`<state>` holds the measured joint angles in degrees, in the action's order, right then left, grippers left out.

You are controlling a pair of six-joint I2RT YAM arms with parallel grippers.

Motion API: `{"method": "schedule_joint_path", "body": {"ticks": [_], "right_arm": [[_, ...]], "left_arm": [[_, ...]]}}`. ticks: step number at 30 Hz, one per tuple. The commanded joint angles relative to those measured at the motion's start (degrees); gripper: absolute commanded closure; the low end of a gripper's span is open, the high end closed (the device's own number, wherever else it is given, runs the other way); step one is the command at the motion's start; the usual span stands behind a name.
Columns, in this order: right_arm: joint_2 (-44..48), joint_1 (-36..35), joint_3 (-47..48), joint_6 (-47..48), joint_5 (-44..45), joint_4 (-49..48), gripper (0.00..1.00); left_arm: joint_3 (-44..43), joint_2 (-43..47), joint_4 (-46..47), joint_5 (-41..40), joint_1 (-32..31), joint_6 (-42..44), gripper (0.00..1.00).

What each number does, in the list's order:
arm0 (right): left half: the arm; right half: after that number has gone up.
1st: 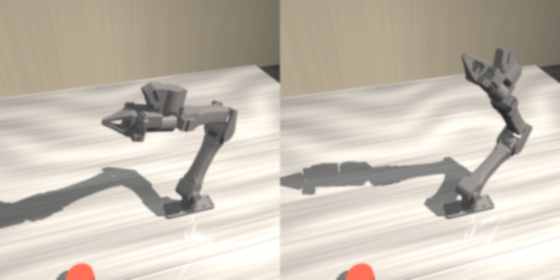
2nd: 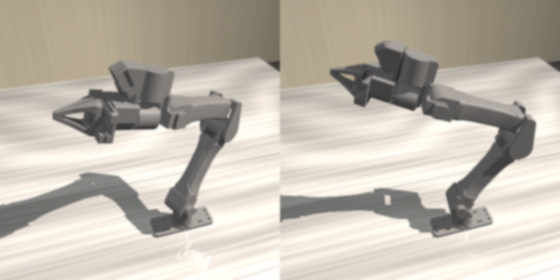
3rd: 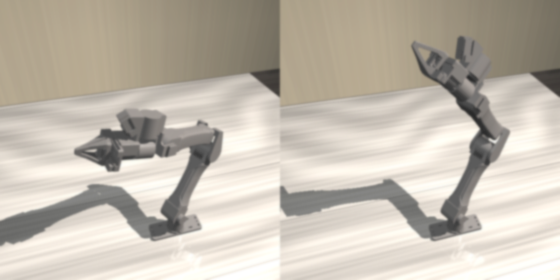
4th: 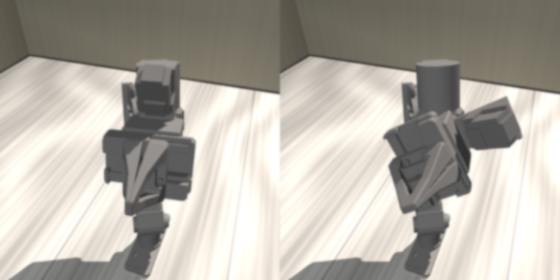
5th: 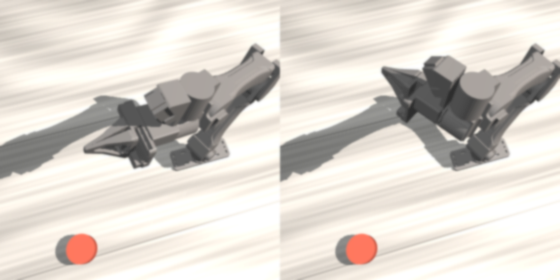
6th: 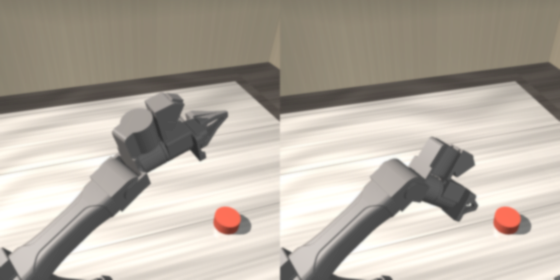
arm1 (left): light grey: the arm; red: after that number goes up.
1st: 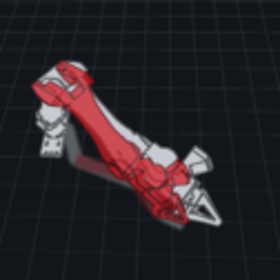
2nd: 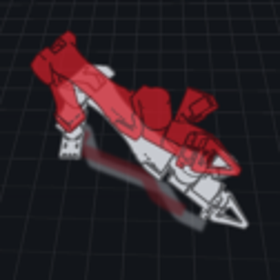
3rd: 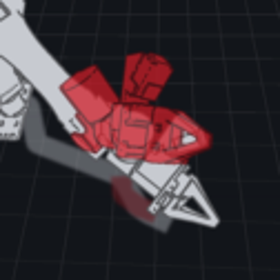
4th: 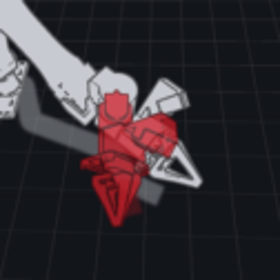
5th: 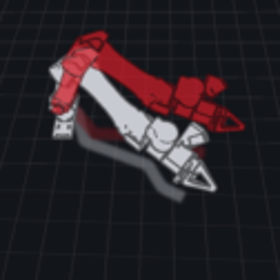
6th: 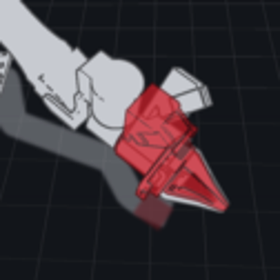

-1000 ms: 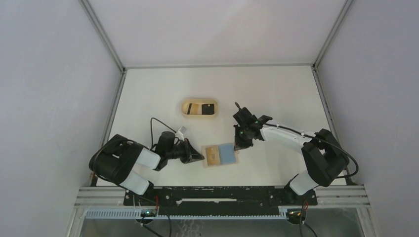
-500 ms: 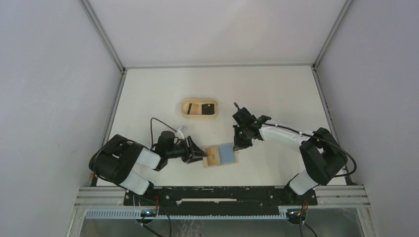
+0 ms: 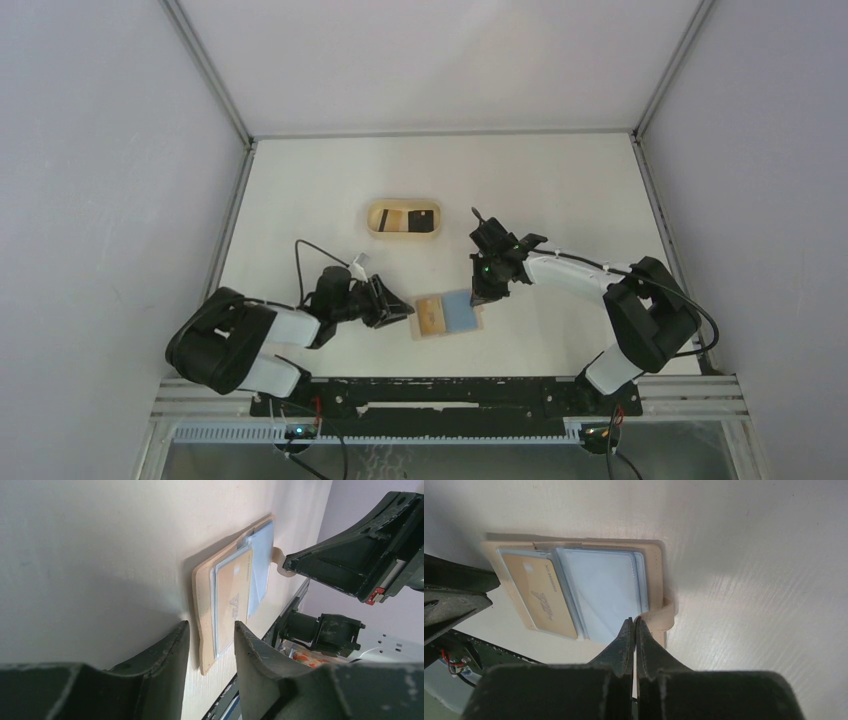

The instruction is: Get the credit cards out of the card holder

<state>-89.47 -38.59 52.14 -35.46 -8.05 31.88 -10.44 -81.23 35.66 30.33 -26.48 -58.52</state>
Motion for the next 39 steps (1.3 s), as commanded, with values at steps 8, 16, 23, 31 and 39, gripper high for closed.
{"method": "schedule_joint_path", "body": {"ticks": [8,16,23,31,39], "right_arm": [[-0.1,0.4,1.8,1.1,-0.3,-1.9,1.00],[-0.3,0.4,1.8,1.1,-0.4,-2.0,1.00],[-0.5,0.3,1.8,1.2,-0.5,-2.1,1.00],[-0.2,0.3,1.8,1.1,-0.8,-2.5,1.00],[4.9,0.6,3.8,3.4,1.0,-2.4,0.37]], "left_arm": [[-1.5,-0.6,-2.7,-2.4,-1.9,0.7,0.58],[-3.0,0.8,-4.4,-2.4,-3.7,0.1,0.59],[-2.1,1.8,-2.5,-2.7,-3.6,-1.1,0.83],[-2.4,2.2,-1.8,-2.6,-3.7,-1.4,1.00],[-4.0,3.3,-3.8,-3.5,-3.7,-0.8,1.00]]}}
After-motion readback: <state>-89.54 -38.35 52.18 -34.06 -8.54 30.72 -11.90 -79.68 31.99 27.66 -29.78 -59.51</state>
